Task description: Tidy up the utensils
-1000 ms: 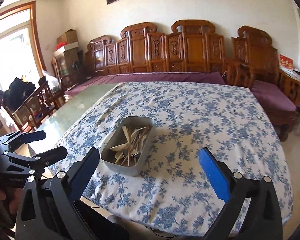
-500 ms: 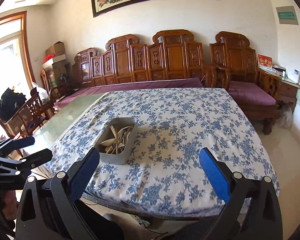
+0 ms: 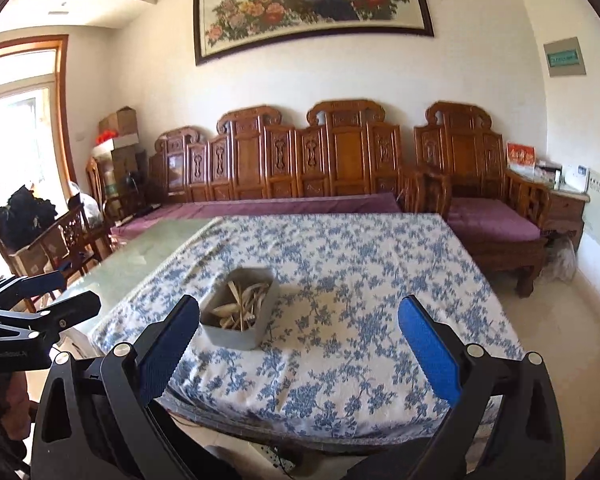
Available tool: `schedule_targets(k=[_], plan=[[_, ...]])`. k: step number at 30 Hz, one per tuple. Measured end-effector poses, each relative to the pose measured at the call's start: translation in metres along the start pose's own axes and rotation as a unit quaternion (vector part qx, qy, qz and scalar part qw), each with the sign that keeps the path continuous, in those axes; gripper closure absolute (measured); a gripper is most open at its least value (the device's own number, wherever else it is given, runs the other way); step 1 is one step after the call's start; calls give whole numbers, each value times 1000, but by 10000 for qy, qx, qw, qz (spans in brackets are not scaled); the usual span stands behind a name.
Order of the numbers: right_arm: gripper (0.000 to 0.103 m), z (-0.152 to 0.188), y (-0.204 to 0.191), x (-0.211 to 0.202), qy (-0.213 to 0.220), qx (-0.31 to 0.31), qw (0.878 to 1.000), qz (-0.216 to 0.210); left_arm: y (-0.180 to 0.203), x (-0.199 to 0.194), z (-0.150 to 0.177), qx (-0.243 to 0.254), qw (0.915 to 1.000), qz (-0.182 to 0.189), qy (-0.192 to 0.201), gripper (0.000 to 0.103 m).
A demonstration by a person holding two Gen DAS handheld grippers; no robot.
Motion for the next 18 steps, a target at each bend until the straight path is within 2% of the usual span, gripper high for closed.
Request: schedule_targets(k=[9,18], plan=[[3,-20,-9,-41,434,-115,9990,74,-5,-42,-13,-62,9989,-175,431,8],[3,-23,-9,-51,494,-151,9986,140,-6,-56,-17,-78,9980,-268,572,8]])
Point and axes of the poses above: each gripper's, at about its wrist camera, not at the fingertips, and x roughly the way its jaws point, y to its right, z to its underside, the point moved 10 cm from there along x, roughly the way its jaws point, and after that the axes turned 8 degrees about -y, right-handed, at the moved point
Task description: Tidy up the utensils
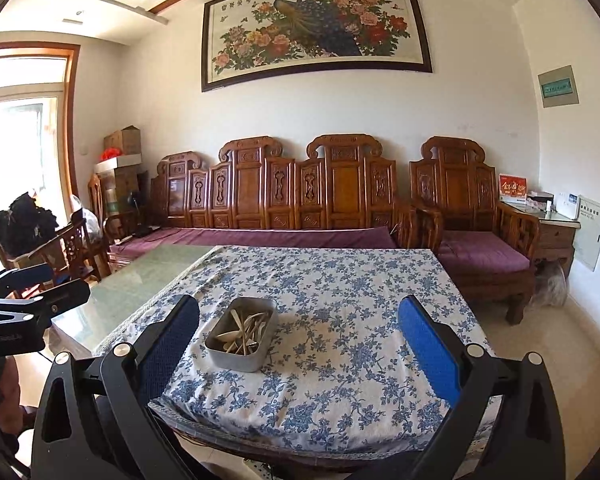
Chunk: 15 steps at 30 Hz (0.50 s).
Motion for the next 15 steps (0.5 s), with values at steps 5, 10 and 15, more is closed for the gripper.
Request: schedule_targets(k=[5,10,15], plan=[[3,0,2,-3,32,4,10000,16,0,-3,1,8,10000,-16,17,8],[3,0,2,-6,39,8,10000,1,0,-3,2,3,10000,-23,15,8],[3,0,2,-7,34,3,10000,29,-1,-5,1,-3,10000,-18,16,8]])
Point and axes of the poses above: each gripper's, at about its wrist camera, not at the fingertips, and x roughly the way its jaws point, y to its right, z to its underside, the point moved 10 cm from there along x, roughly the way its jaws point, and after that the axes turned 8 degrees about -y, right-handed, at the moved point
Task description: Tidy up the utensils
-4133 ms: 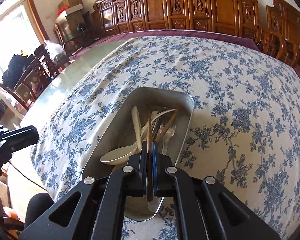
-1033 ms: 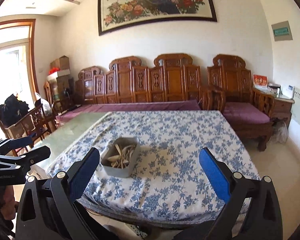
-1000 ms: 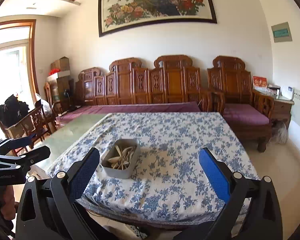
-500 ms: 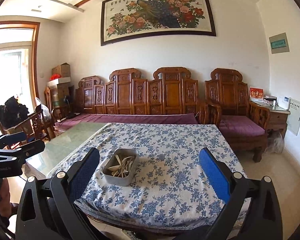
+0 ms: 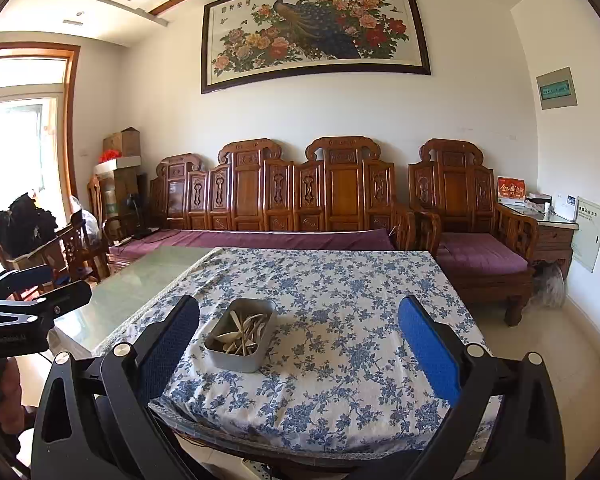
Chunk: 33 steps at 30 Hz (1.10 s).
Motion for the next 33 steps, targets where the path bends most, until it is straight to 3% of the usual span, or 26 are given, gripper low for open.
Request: schedule_targets(k=[33], plan=[[3,2,-1,0,-1,6,10000,-14,-1,-3,0,0,10000,-9,8,8]])
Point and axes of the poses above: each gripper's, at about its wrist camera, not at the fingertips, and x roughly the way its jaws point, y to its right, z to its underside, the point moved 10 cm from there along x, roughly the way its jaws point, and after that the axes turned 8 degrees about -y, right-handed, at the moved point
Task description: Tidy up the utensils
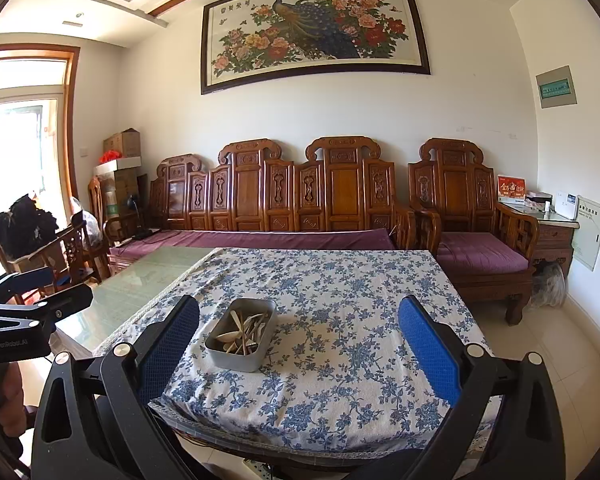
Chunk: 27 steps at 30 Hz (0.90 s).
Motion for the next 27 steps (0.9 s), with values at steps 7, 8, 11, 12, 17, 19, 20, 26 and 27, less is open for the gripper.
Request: schedule_targets(k=[7,8,11,12,17,19,20,26,27], plan=[[3,0,0,0,-3,3,10000,-2,1,0,0,-1,10000,3,4,8],[3,0,0,0,-1,2,10000,3,0,-1,-1,-1,10000,2,6,8],[3,0,0,0,0,3,10000,0,0,-1,-1,0,10000,2,7,8],[3,0,0,0,1,6,10000,2,1,0,0,1,10000,-2,5,8],[3,0,0,0,-1,6,10000,3,1,0,0,0,10000,-1,6,8],[3,0,0,0,-3,11,10000,-1,1,-1,0,0,10000,3,7,8],[3,1,0,-1,-1,11,10000,0,1,-1,0,1,10000,3,8,8],[3,0,0,0,0,12,10000,0,1,0,1,0,10000,0,7,8],[3,0,0,-1,-1,15,10000,-3,1,0,1,2,10000,-4,6,8]])
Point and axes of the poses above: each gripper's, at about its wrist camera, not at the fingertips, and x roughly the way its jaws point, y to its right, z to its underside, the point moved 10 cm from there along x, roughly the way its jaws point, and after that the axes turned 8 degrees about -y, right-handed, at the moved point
